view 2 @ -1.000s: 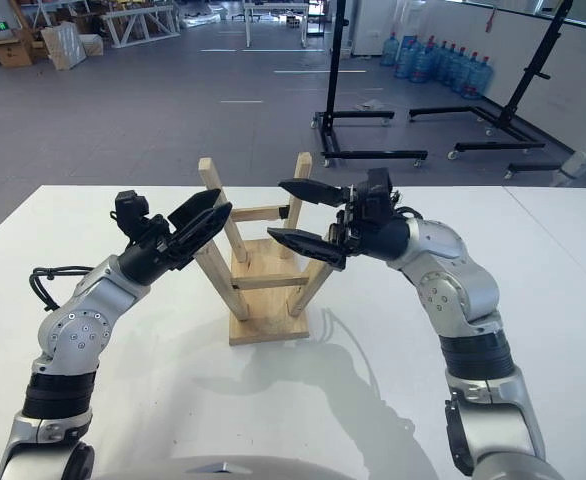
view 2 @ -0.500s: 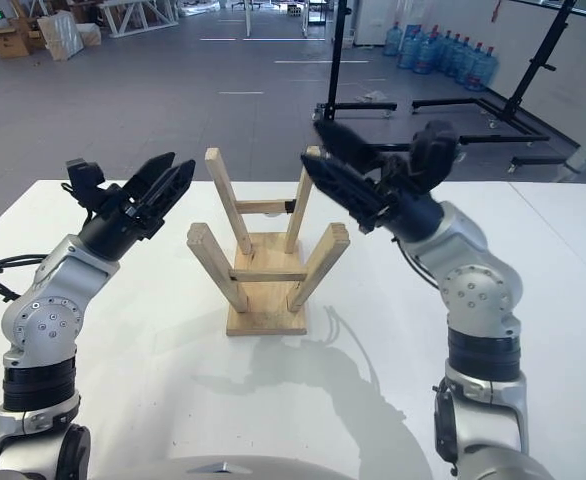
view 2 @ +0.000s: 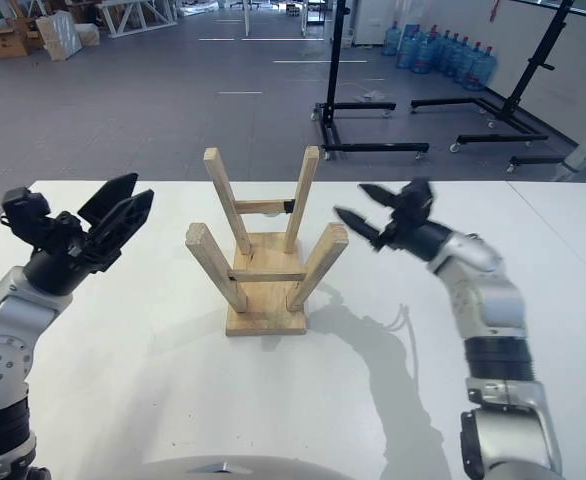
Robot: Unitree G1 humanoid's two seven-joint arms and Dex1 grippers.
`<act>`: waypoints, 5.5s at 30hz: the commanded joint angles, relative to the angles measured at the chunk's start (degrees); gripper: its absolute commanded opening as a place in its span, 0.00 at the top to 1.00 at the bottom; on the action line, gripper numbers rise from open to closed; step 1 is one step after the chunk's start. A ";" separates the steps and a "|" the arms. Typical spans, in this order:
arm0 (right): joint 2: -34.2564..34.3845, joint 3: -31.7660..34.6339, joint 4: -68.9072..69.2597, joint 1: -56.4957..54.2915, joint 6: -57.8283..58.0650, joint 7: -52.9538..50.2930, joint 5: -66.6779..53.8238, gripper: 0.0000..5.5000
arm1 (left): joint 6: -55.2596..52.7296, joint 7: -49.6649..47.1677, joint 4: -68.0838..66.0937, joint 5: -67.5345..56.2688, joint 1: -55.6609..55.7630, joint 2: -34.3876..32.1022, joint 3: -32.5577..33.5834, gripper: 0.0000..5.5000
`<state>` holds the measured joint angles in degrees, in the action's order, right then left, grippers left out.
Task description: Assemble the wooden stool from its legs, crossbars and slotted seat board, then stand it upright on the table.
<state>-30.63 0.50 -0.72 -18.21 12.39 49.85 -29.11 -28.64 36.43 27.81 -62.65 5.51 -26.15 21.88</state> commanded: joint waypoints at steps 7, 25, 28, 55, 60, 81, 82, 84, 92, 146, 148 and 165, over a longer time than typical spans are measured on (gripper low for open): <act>-9.08 -2.65 21.69 10.21 12.51 14.66 -12.67 0.29 | -0.37 0.98 4.08 -4.58 -2.68 -4.17 3.72 0.26; 3.82 -12.30 -21.93 -6.59 -6.24 24.22 8.44 0.29 | -0.85 5.80 -2.65 -2.30 0.16 -5.99 -0.87 0.26; 3.79 -12.48 -19.10 -3.95 -6.27 27.98 7.29 0.29 | 0.05 7.30 -3.60 0.82 -1.41 -6.64 -1.20 0.26; 4.91 -10.03 -6.33 5.14 -2.06 24.23 3.79 0.77 | 8.16 15.52 -12.13 19.48 -9.73 -10.58 0.85 0.26; -3.01 -9.46 2.95 3.38 26.66 25.92 -8.60 0.79 | 8.03 15.27 -10.19 18.42 -12.52 -10.52 2.93 0.26; -2.83 -10.05 -12.36 -6.44 68.06 16.91 -19.73 0.73 | 9.60 12.78 -5.24 18.85 -19.76 -4.01 -0.73 0.26; -2.46 -9.19 -12.75 -6.62 68.58 16.30 -20.34 0.68 | 9.97 12.28 -6.19 19.68 -19.81 -4.25 -0.22 0.26; -1.93 -5.98 -13.97 -7.02 70.16 14.72 -21.74 0.64 | 10.64 12.50 -7.71 18.78 -20.11 -5.25 3.29 0.26; -2.58 9.19 -17.20 -8.04 71.63 8.57 -24.94 0.54 | 11.49 15.00 -10.14 18.81 -20.91 -7.09 6.94 0.26; -8.83 -6.78 -27.27 9.23 -25.25 42.65 -6.76 0.74 | 14.50 30.01 -4.53 26.19 -17.51 -16.71 -19.34 0.71; -9.58 -5.04 -22.55 6.43 -16.37 42.63 -11.35 0.74 | 12.84 29.86 -3.29 23.33 -16.34 -16.75 -18.59 0.75; -1.33 7.81 7.61 -1.52 25.39 15.90 -30.92 0.74 | 4.09 24.70 1.99 6.46 -8.66 -7.97 -15.19 0.76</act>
<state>-36.96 11.48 3.14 -19.44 37.40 71.03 -60.61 -24.83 60.09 23.34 -49.89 -8.89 -37.46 9.40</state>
